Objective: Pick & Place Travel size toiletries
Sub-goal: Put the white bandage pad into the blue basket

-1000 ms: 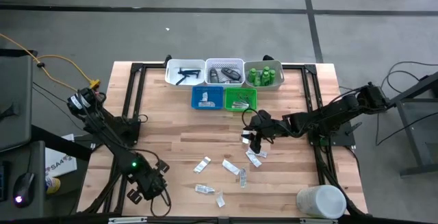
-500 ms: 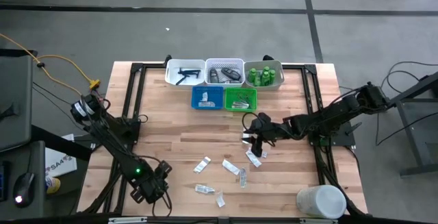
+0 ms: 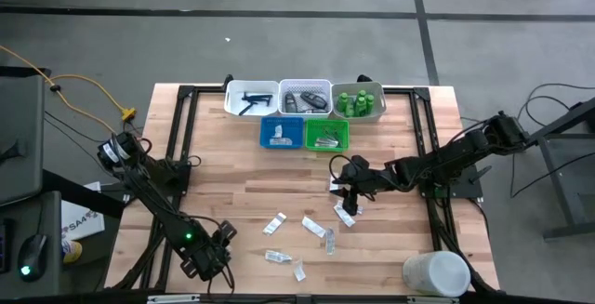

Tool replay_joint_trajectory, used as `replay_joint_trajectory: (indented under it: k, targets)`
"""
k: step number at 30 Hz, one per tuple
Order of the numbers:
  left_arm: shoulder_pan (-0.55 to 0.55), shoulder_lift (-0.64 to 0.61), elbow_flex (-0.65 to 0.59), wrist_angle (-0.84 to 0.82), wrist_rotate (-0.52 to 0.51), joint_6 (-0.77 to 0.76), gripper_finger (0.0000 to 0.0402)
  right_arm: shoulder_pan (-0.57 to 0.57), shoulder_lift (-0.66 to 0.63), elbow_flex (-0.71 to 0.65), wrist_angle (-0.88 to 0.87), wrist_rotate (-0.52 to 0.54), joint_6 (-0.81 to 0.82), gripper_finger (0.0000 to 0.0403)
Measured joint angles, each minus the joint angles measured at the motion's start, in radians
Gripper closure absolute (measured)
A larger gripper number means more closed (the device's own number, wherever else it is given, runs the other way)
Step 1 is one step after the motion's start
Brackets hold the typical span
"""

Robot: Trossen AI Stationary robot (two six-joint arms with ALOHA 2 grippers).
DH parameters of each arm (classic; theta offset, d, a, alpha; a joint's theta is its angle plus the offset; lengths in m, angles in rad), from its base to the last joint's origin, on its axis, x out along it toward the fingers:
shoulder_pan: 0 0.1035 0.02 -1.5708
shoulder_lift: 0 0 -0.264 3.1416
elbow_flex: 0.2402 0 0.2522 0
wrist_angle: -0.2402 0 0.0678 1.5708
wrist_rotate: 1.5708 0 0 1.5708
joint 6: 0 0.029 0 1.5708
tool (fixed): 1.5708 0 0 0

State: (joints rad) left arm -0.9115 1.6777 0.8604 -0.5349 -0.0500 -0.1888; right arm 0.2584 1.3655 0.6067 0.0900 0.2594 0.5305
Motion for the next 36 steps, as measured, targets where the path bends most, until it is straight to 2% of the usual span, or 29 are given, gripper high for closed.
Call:
replay_joint_trajectory:
  k: [6, 10, 15, 20, 23, 30, 36]
  targets:
    - [0.001, 0.003, -0.003, 0.046, -0.016, -0.007, 0.0318, 0.0, 0.0, 0.0, -0.003, 0.0, 0.0, 0.0254]
    - [0.002, 0.002, 0.004, 0.081, -0.04, -0.076, 0.0389, 0.0, 0.0, 0.0, -0.004, 0.0, 0.012, 0.0254]
    - [0.002, 0.006, 0.059, 0.073, -0.141, -0.196, 0.0394, 0.007, 0.0, 0.0, -0.004, 0.001, 0.023, 0.0254]
    - [0.021, 0.006, 0.15, 0.001, -0.354, -0.236, 0.0396, 0.021, 0.0, 0.0, -0.003, 0.006, 0.027, 0.0254]
    - [0.073, 0.006, 0.204, -0.123, -0.47, -0.252, 0.0398, 0.033, 0.0, 0.0, 0.006, 0.031, 0.027, 0.0254]
    - [0.32, -0.001, 0.248, -0.288, -0.722, -0.261, 0.04, 0.06, 0.0, 0.0, 0.026, 0.081, 0.027, 0.0254]
    - [0.61, -0.003, 0.25, -0.22, -0.741, -0.15, 0.04, 0.072, 0.0, 0.0, 0.027, 0.082, 0.026, 0.0254]
